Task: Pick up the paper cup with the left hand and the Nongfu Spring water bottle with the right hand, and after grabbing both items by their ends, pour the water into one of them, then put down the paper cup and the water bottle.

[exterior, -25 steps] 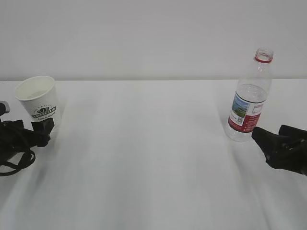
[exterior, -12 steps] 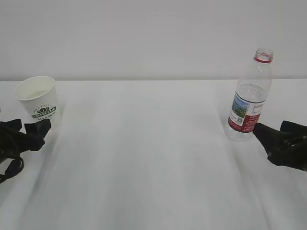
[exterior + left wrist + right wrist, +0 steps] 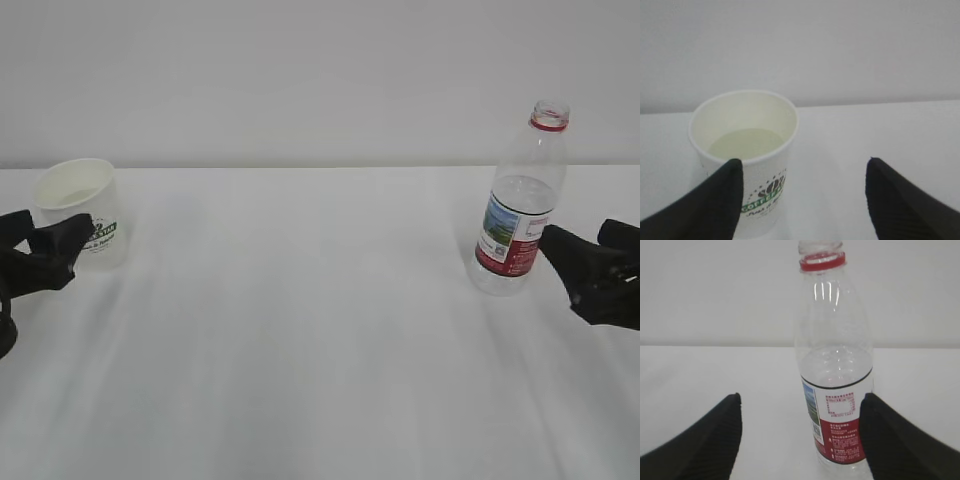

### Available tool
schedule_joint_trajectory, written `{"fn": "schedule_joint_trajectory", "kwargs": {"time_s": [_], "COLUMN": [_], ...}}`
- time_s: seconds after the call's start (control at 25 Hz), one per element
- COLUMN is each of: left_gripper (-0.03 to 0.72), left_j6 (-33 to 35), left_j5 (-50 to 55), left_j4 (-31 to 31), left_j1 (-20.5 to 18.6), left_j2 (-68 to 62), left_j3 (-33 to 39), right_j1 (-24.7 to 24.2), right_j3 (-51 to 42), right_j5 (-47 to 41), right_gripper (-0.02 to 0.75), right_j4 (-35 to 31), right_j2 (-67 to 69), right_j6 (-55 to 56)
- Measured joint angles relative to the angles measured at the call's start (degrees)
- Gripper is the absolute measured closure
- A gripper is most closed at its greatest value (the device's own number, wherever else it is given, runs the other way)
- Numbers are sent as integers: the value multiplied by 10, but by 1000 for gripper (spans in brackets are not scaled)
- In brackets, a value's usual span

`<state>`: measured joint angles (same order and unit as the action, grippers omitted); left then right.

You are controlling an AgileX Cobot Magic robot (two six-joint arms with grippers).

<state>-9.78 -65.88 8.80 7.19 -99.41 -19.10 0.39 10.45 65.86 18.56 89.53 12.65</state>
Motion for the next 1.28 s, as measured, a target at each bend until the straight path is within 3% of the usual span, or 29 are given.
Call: {"fn": "schedule_joint_trajectory", "kwargs": {"time_s": [0.28,0.64,1.28], "left_gripper": [139,139,139], "left_j6": [0,0,0], "left_j5": [0,0,0], "left_j4": [5,-35,-54], "left_j1": [0,0,0], "left_j2": [84,146,255], "left_j3": [2,3,6], "right_j1": [0,0,0], "right_j3": [0,35,83], "right_j5": [0,-5,-118], "right_gripper": [190,190,190], "right_j4": [-3,-11,-21], "right_j2": [-52,-81,-189], "right_j6": [0,0,24]}}
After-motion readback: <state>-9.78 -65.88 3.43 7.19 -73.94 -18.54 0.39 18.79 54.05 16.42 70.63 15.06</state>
